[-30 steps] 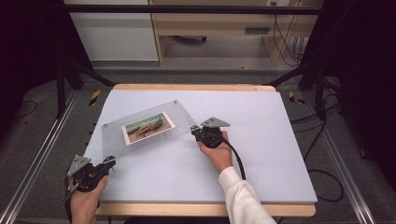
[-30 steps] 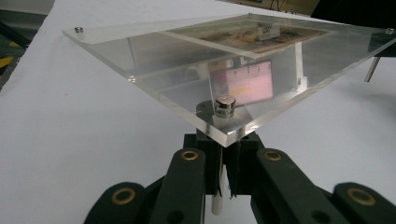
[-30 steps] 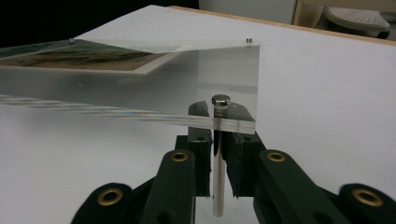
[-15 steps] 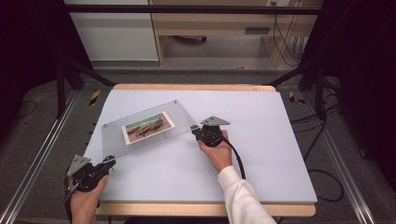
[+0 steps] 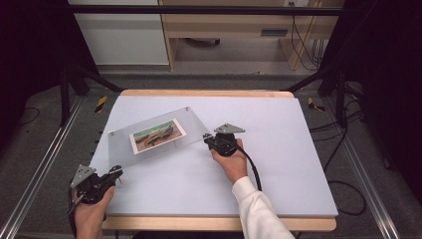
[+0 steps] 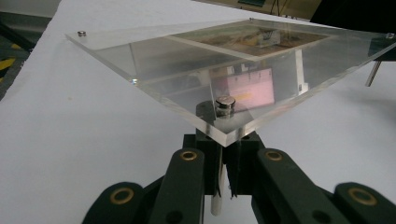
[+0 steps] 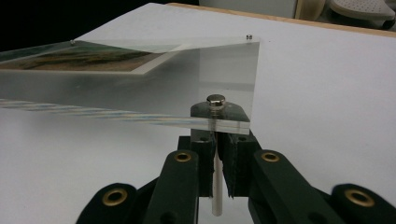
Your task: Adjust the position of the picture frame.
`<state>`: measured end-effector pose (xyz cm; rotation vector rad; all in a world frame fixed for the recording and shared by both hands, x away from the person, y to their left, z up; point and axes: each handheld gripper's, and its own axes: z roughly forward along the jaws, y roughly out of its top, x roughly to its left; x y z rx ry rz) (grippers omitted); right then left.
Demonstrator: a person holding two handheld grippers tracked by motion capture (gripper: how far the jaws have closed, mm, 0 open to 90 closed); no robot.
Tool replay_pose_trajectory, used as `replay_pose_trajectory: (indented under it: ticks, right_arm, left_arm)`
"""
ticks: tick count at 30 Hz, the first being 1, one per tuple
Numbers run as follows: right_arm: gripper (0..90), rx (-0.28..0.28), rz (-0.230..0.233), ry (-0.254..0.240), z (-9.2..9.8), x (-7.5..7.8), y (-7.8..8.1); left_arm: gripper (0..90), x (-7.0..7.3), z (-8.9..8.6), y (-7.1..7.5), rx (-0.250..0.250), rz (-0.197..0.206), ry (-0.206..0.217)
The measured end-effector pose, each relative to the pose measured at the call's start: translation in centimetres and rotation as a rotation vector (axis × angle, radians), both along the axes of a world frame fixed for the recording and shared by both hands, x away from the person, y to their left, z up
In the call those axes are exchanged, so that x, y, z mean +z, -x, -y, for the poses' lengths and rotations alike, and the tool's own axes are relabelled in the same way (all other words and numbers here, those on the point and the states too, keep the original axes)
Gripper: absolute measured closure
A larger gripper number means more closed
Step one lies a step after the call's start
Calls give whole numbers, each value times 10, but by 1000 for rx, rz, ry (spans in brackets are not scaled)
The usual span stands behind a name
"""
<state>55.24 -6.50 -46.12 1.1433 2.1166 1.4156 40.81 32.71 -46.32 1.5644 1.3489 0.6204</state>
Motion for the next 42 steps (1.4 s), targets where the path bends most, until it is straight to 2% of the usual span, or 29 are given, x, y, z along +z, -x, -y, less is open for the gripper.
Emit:
replay_pose_trajectory:
  ticks: [5, 9, 12, 20, 22, 25, 33, 42]
  right_arm:
    - [828, -6, -19, -16, 0, 0, -1]
    - [847, -3, -2, 4, -1, 0, 0]
    - [853, -7, 17, 14, -2, 3, 1]
    - [856, 4, 50, 7, 1, 20, 9]
    - [856, 4, 59, 5, 2, 26, 11]
    - [855, 2, 75, -6, 7, 34, 15]
    - [854, -26, 75, -5, 25, 46, 19]
    - [851, -64, 91, -18, 46, 60, 27]
  left_arm:
    - [843, 0, 0, 0, -2, -7, -5]
    - [845, 2, 0, 0, -5, 0, -11]
    - [846, 6, 2, 2, -7, 18, -23]
    - [842, 20, 1, 9, -1, 66, 2]
    - [837, 26, 3, 10, -4, 82, -12]
    - [828, 34, 7, 12, -15, 105, -21]
    - [821, 43, 19, 9, -49, 118, -27]
    - [819, 63, 36, -1, -99, 160, -25]
